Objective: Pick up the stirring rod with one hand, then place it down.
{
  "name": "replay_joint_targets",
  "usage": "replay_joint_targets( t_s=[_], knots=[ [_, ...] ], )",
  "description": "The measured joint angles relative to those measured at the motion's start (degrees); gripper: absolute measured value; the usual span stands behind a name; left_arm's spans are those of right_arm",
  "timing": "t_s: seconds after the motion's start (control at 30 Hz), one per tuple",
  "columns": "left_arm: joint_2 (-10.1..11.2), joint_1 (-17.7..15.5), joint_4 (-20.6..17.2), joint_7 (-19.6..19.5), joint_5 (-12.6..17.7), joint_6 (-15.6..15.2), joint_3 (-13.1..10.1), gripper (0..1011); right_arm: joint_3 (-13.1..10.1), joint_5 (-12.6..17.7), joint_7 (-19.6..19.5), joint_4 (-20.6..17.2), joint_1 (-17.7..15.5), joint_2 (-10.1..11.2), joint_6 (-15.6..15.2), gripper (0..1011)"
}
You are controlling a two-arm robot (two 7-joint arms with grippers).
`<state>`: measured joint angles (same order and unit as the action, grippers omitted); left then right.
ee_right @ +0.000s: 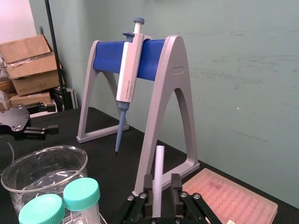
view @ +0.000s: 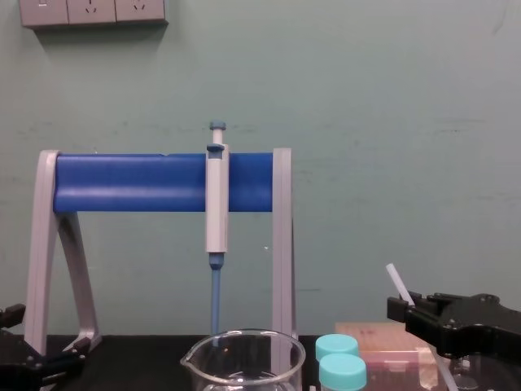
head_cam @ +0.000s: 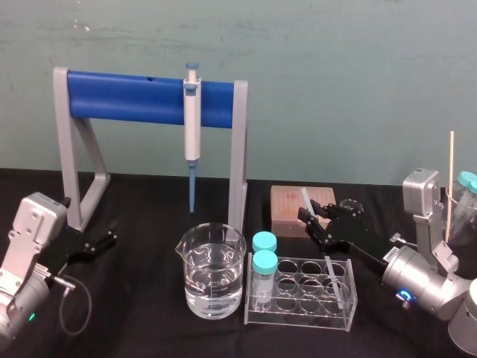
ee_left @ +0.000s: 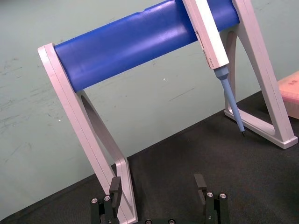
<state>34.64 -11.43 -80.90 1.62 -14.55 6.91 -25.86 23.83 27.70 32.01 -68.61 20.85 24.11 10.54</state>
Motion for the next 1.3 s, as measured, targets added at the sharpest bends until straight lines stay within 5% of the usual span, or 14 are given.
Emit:
replay_joint_targets(
  t_s=[0.2, 0.97, 1.3],
  knots=[
    [0.00, 0.00, 0.00, 0.00, 0.00, 0.00, 0.00, 1000, 0.00, 0.00, 0.00, 0.00, 0.00, 0.00, 0.00, 81],
    [0.00, 0.00, 0.00, 0.00, 0.00, 0.00, 0.00, 1001, -0.01, -0.02, 0.00, 0.00, 0.00, 0.00, 0.00, 72],
    [0.00, 0.00, 0.00, 0.00, 0.00, 0.00, 0.00, 1000, -2.47, 0.19, -0.27, -2.17, -1.00, -0.62, -0.20, 72]
  ],
)
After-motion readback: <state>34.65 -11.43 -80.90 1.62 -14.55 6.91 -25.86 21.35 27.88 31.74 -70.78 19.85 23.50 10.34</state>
